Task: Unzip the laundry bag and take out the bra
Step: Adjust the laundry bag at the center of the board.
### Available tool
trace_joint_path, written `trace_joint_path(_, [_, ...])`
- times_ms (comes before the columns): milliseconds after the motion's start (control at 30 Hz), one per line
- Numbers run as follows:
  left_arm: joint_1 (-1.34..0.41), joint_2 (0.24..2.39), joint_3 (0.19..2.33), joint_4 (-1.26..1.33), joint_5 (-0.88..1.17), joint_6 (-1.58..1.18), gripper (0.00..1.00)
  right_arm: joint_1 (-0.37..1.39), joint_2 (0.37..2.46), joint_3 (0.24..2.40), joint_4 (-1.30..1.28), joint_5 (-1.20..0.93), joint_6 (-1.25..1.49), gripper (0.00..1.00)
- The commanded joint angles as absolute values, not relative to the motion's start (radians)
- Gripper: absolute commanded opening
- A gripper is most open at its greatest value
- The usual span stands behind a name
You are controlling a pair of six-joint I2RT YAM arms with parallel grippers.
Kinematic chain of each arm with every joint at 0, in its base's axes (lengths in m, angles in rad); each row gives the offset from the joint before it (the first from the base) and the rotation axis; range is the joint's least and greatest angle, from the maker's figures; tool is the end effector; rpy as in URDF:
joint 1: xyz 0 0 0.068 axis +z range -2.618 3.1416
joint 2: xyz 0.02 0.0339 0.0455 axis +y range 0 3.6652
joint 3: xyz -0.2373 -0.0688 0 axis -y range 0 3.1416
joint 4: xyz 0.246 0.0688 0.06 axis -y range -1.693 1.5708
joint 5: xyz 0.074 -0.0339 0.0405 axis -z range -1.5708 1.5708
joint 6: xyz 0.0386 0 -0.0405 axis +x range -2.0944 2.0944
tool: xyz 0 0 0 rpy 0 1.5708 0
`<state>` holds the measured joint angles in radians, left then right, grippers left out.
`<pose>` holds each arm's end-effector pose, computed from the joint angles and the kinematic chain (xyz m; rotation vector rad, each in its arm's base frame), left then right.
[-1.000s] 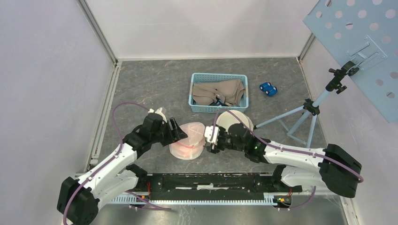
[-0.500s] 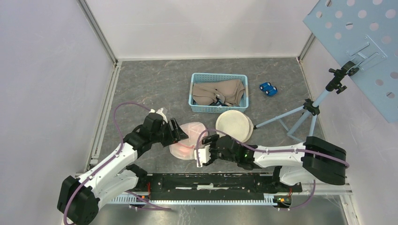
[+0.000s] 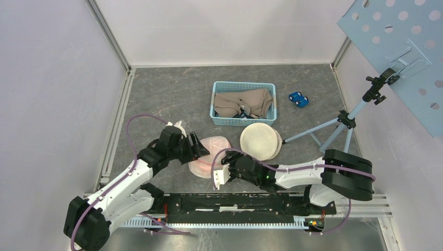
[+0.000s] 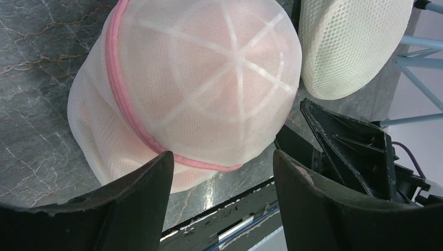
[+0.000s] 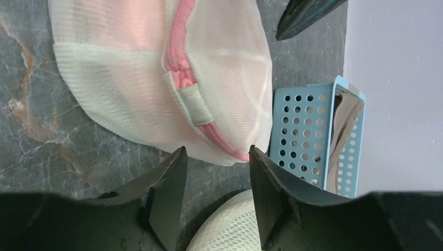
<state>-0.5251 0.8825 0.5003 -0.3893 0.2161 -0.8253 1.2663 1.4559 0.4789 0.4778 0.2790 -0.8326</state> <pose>0.1689 -0.1074 0.1828 -0.2613 2.4957 -0.8740 0.0934 0.2618 0.1257 -1.6859 1.1646 -0.0192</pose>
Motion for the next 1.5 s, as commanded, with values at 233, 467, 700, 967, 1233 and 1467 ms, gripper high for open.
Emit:
trace_joint_path(233, [-0.526, 0.875, 0.626, -0.464, 0.227, -0.763, 0.78, 1.285, 1.389, 0.512, 0.54, 0.309, -0.805, 0.11])
trace_joint_path(467, [-0.526, 0.859, 0.692, -0.586, 0.185, -0.664, 0.78, 1.285, 1.33, 0.46, 0.523, 0.215, -0.781, 0.39])
trace_joint_path(700, [-0.526, 0.846, 0.656, -0.563, 0.222, -0.678, 0.78, 1.285, 1.375, 0.46, 0.537, 0.22, -0.835, 0.57])
trace_joint_path(967, [-0.526, 0.829, 0.637, -0.529, 0.218, -0.72, 0.78, 1.285, 1.5, 0.51, 0.605, 0.247, -0.876, 0.61])
trace_joint_path(1233, [-0.527, 0.831, 0.64, -0.509, 0.208, -0.741, 0.78, 1.28, 1.543, 0.533, 0.659, 0.292, -0.909, 0.48])
trace_joint_path(1467, [-0.526, 0.827, 0.651, -0.527, 0.198, -0.739, 0.82, 1.257, 1.565, 0.56, 0.652, 0.261, -0.926, 0.49])
